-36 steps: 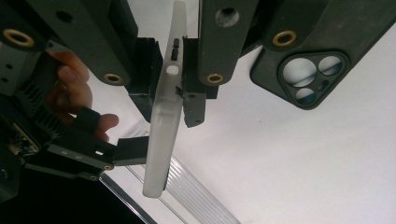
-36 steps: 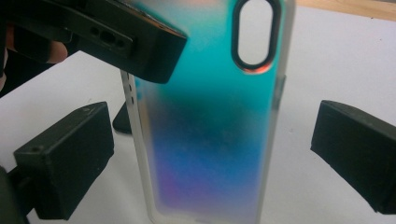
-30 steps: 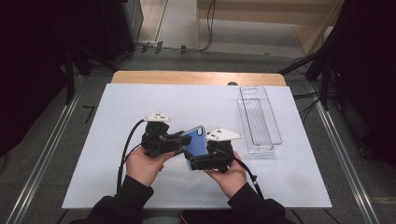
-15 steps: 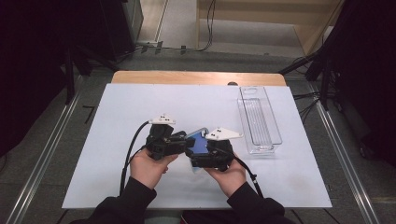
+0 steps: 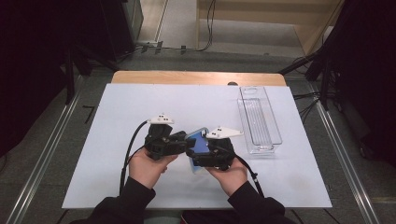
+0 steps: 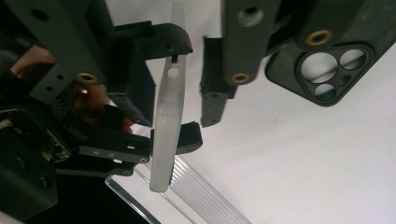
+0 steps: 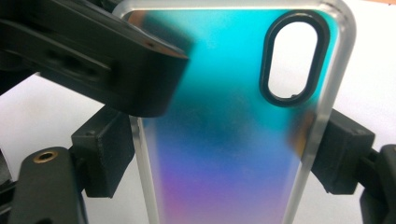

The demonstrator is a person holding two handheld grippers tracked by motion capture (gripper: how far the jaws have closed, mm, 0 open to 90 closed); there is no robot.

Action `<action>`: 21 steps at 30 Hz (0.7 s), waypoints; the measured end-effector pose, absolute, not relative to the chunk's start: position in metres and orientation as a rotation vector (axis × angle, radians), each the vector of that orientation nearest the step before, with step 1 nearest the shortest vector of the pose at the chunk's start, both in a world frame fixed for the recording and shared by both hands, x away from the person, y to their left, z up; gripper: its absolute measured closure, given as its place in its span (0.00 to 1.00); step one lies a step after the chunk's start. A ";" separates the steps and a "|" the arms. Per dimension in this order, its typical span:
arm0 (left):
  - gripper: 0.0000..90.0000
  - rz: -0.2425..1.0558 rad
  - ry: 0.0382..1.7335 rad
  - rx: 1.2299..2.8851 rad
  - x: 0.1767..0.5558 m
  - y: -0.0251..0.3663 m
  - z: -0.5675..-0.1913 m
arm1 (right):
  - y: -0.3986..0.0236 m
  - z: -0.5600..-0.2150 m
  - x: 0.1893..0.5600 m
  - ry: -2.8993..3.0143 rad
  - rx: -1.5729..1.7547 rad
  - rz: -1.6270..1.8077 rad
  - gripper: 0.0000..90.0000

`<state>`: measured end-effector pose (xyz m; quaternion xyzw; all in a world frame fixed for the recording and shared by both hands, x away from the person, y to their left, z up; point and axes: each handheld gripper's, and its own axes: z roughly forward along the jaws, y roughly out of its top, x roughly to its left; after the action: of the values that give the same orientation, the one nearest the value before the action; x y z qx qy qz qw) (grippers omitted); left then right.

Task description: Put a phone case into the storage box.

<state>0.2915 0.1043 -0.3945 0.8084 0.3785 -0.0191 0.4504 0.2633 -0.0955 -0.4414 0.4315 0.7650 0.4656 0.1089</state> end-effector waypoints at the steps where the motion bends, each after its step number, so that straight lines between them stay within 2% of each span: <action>1: 0.68 -0.055 0.937 1.994 0.292 0.105 -0.394 | -0.096 -0.442 0.264 2.250 1.270 1.367 0.18; 10: 0.56 -0.109 0.948 1.972 0.294 0.114 -0.391 | -0.107 -0.442 0.269 2.230 1.293 1.345 0.18; 13: 0.48 -0.103 0.926 1.985 0.295 0.116 -0.393 | -0.110 -0.441 0.270 2.221 1.294 1.342 0.18; 17: 0.47 -0.070 0.911 2.022 0.295 0.120 -0.394 | -0.115 -0.441 0.271 2.231 1.276 1.330 0.18; 21: 0.43 -0.095 0.867 2.029 0.297 0.124 -0.396 | -0.118 -0.441 0.271 2.244 1.250 1.351 0.18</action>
<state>0.2967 0.1244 -0.3955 0.8206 0.3507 -0.0383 0.4496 0.2712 -0.1183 -0.4406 0.4276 0.7677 0.4622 0.1192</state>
